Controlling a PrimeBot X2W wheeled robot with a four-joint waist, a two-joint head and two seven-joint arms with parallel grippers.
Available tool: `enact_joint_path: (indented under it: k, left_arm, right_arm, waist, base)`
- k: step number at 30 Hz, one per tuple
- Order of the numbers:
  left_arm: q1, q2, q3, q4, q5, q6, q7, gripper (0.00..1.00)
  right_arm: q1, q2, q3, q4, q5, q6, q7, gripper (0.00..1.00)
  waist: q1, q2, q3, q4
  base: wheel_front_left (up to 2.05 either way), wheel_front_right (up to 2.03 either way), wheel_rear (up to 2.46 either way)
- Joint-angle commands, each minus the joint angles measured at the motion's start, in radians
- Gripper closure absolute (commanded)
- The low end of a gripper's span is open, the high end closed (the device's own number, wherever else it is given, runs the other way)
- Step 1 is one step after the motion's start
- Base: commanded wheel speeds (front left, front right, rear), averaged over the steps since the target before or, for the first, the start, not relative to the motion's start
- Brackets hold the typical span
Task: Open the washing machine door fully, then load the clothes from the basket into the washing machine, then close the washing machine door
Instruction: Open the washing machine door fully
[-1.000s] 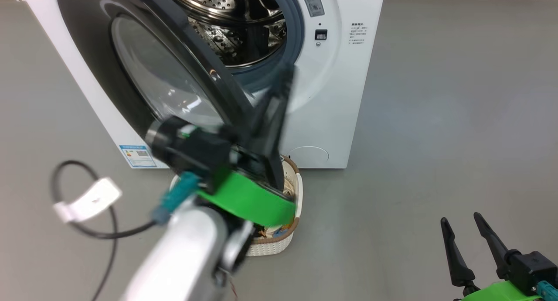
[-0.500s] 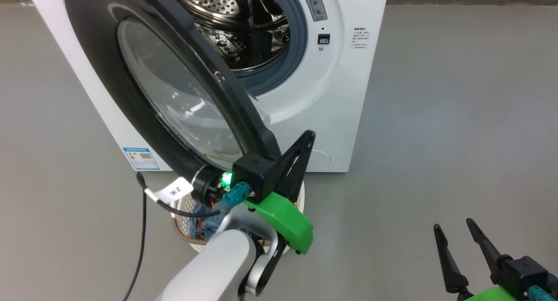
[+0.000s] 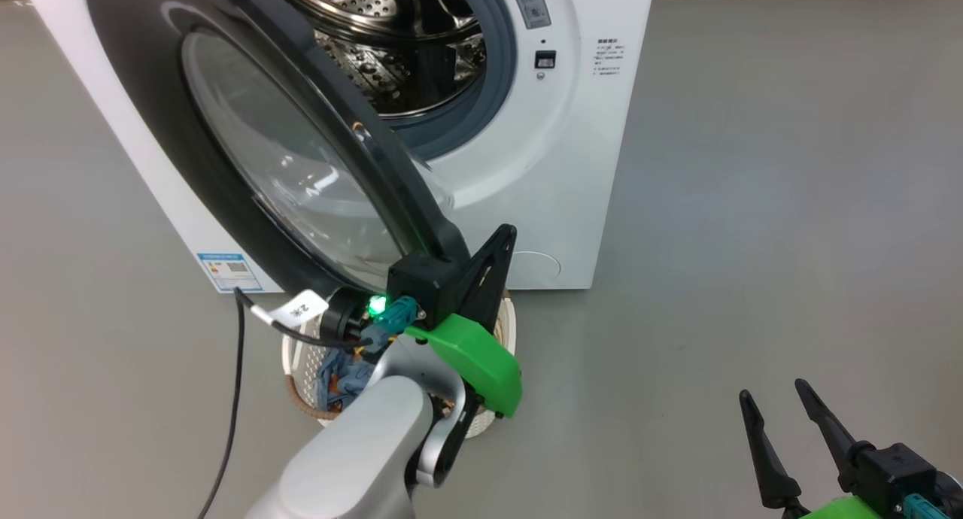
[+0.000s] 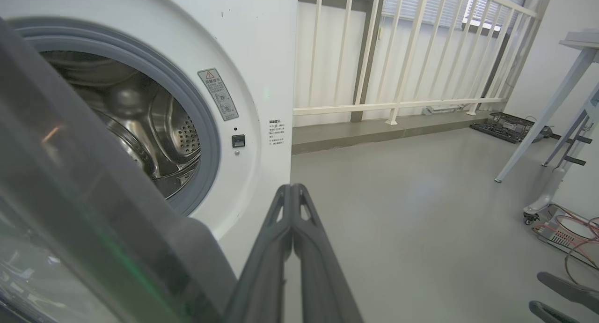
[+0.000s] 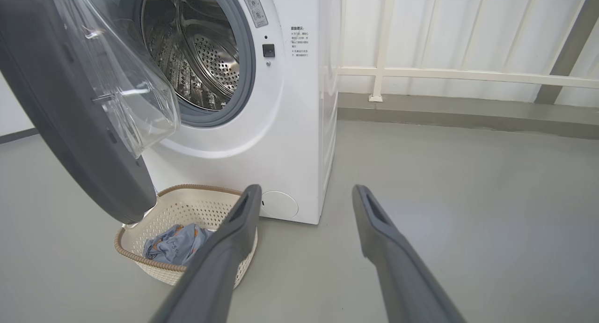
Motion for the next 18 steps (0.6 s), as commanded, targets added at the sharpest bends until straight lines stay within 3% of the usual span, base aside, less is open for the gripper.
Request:
enact_joint_path:
  k: [1,18]
  left_arm:
    - [-0.058,0.012,0.022,-0.005,-0.012,0.013,-0.014,1.0]
    - [-0.116,0.012,-0.056,0.156,-0.146,0.049,-0.067,1.0]
  right_arm:
    - [-0.031,-0.012,0.027,-0.02,0.013,0.002,-0.012,0.0]
    - [-0.049,-0.014,0.021,-0.023,0.022,0.002,-0.012,0.0]
  waist:
    - [0.0,-0.0001,0.003,-0.007]
    - [0.0,-0.0001,0.034,-0.014]
  base:
    - [0.0,0.0,0.0]
    - [0.0,0.0,0.0]
